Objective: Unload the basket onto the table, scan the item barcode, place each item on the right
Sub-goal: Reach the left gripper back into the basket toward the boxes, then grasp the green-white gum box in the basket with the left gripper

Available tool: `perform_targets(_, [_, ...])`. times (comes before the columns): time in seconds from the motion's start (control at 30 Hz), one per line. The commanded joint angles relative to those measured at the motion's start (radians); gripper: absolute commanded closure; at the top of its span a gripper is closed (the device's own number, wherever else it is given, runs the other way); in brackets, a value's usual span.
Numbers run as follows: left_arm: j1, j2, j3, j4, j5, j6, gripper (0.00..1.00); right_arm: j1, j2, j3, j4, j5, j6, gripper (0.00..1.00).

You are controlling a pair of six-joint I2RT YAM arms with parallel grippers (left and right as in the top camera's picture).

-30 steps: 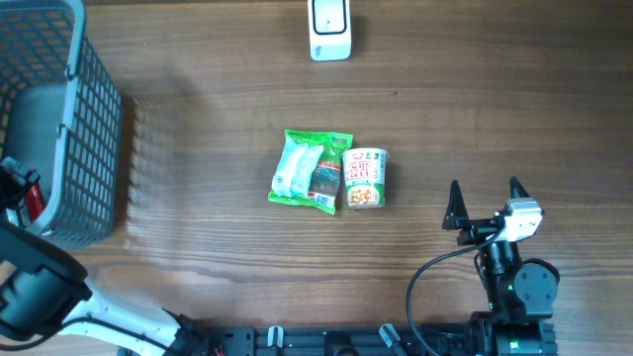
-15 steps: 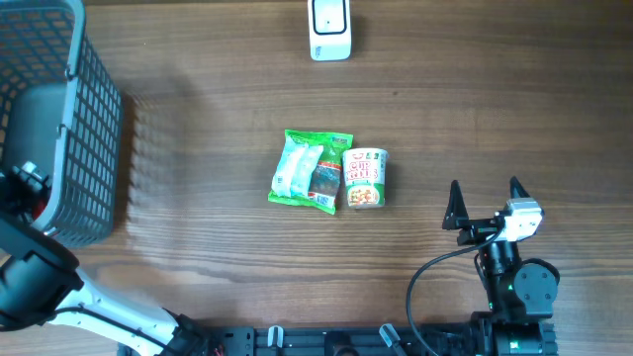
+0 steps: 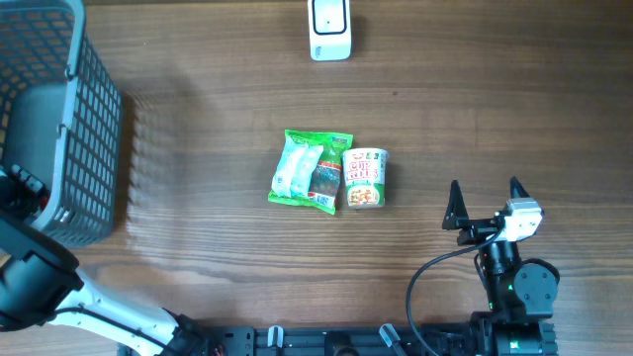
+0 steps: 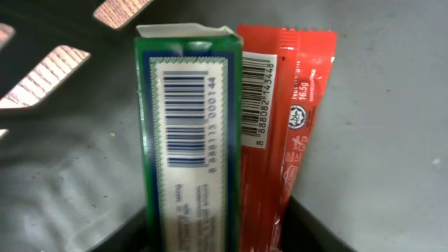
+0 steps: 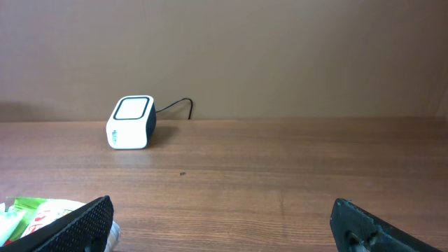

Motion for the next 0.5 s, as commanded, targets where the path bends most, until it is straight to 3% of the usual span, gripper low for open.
perform_targets(0.0, [0.006, 0.026, -0.022, -0.003, 0.057, -0.004, 0.57, -0.003, -0.006, -0.001, 0.003, 0.001, -0.009, 0.0])
perform_targets(0.47, [-0.023, -0.148, 0.017, 0.029, 0.068, -0.06, 0.59, -0.003, -0.006, -0.001, 0.003, 0.001, -0.009, 0.0])
